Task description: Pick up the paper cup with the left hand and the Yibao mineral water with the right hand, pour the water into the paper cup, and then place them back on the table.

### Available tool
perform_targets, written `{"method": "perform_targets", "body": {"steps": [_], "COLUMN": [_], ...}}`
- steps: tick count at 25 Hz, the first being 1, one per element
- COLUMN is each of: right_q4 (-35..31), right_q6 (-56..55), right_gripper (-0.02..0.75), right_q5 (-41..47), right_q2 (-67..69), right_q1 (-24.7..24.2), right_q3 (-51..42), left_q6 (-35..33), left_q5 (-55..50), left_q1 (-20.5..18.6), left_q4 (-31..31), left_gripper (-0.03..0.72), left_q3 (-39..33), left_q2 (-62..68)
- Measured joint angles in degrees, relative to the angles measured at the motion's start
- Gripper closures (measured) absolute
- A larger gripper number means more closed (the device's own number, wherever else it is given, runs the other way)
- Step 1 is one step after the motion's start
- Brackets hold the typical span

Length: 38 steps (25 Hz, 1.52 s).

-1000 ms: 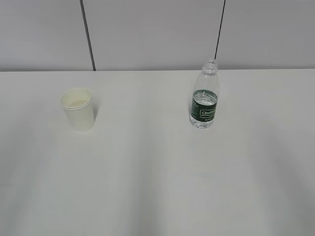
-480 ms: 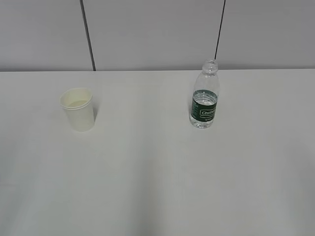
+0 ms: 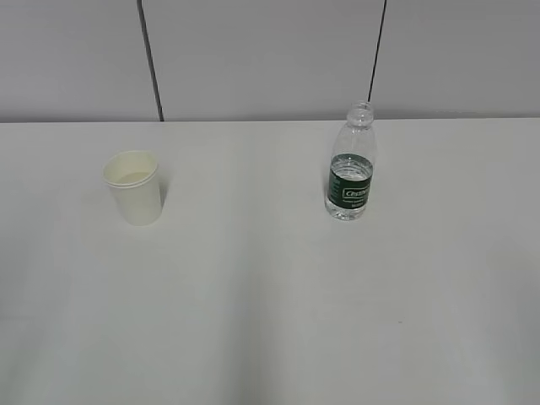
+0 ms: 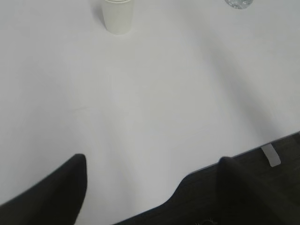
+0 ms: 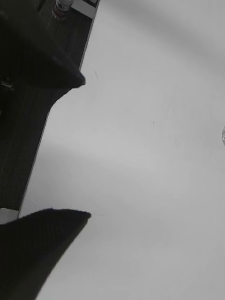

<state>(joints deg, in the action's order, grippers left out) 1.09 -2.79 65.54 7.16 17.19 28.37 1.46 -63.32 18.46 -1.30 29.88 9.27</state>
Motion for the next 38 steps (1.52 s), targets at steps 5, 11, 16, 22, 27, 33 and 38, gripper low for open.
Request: {"method": "perform_targets", "body": {"steps": [5,11,16,22,27,33,38], "right_q4": [0.0,0.0,0.0,0.0,0.0,0.1,0.1], "right_q6": [0.0,-0.1,-0.1,-0.1,-0.1,-0.1,-0.1], "right_gripper": [0.152,0.152,0.152,0.152,0.152,0.152,0.152], "right_q5": [0.0,0.0,0.0,0.0,-0.1,0.0,0.0], "right_q2": [0.0,0.0,-0.1,-0.5,-5.1,-8.1,-8.1], "right_q1": [0.0,0.0,-0.2,-11.0,-20.8,-22.7,-22.7], "right_q3": [0.0,0.0,0.0,0.0,0.0,0.0,0.0], "left_q6": [0.1,0.1,0.1,0.1,0.1,0.1,0.1], "left_q5": [0.0,0.0,0.1,0.1,0.1,0.0,0.0], "left_q1": [0.0,0.0,-1.0,-10.2,-15.0,-17.0,-17.0], "left_q4": [0.0,0.0,0.0,0.0,0.0,0.0,0.0], "left_gripper": [0.177,0.2,0.209,0.223,0.223,0.228,0.241], "left_q3": [0.0,0.0,0.0,-0.1,-0.1,-0.1,-0.1], "left_q2": [0.0,0.0,-0.1,-1.6,-5.9,-10.1,-10.3]}}
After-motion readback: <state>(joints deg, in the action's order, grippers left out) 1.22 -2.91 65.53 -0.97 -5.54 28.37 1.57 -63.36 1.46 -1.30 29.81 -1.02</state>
